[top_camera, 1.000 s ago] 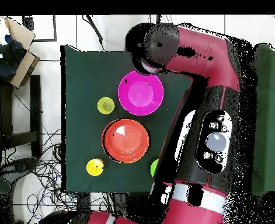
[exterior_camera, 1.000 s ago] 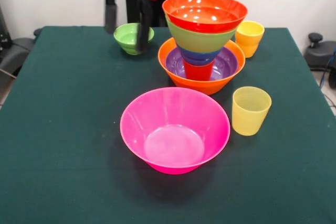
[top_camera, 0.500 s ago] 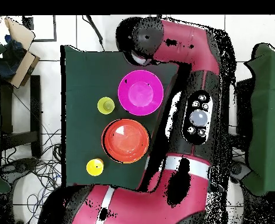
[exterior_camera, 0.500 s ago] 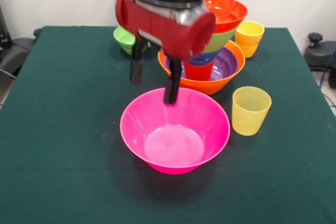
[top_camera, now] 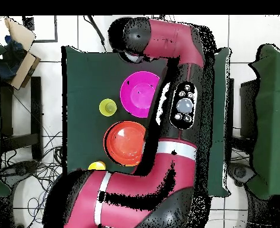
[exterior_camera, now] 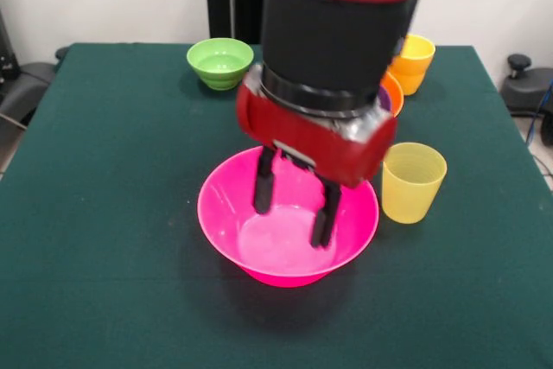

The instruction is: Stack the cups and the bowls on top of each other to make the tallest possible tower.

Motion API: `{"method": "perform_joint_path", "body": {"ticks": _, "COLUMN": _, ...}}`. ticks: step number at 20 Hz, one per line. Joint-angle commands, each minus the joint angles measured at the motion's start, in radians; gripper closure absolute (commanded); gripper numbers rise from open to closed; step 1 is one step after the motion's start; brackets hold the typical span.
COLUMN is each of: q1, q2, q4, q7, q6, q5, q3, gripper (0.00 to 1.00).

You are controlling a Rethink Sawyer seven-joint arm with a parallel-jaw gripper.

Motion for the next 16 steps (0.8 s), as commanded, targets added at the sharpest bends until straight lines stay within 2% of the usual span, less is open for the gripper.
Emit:
{"method": "perform_joint_path", "body": {"ticks": 1, "q1": 0.032, "q2": 0.079, "q4": -0.162, "q7": -0.008, "q6": 0.238, "q5": -0.002, "q3": 0.064, "gripper": 0.0}}
{"method": "perform_joint_path", "body": {"ticks": 4, "q1": 0.034, "q2": 0.076, "q4": -0.172, "q7": 0.018, "q6": 0.307, "q5": 0.019, "q3": 0.051, "gripper": 0.0}}
{"method": "perform_joint_path", "body": {"ticks": 8, "q1": 0.045, "q2": 0.045, "q4": -0.077, "q7": 0.145, "q6": 0.335, "q5": 0.055, "q3": 0.026, "gripper": 0.0}}
{"method": "perform_joint_path", "body": {"ticks": 10, "q1": 0.062, "q2": 0.027, "q4": -0.02, "q7": 0.192, "q6": 0.325, "q5": 0.048, "q3": -0.005, "gripper": 0.0}}
{"method": "perform_joint_path", "body": {"ticks": 12, "q1": 0.074, "q2": 0.027, "q4": 0.03, "q7": 0.22, "q6": 0.267, "q5": 0.049, "q3": -0.013, "gripper": 0.0}}
{"method": "perform_joint_path", "body": {"ticks": 16, "q1": 0.096, "q2": 0.052, "q4": 0.072, "q7": 0.244, "q6": 0.172, "q5": 0.058, "q3": -0.016, "gripper": 0.0}}
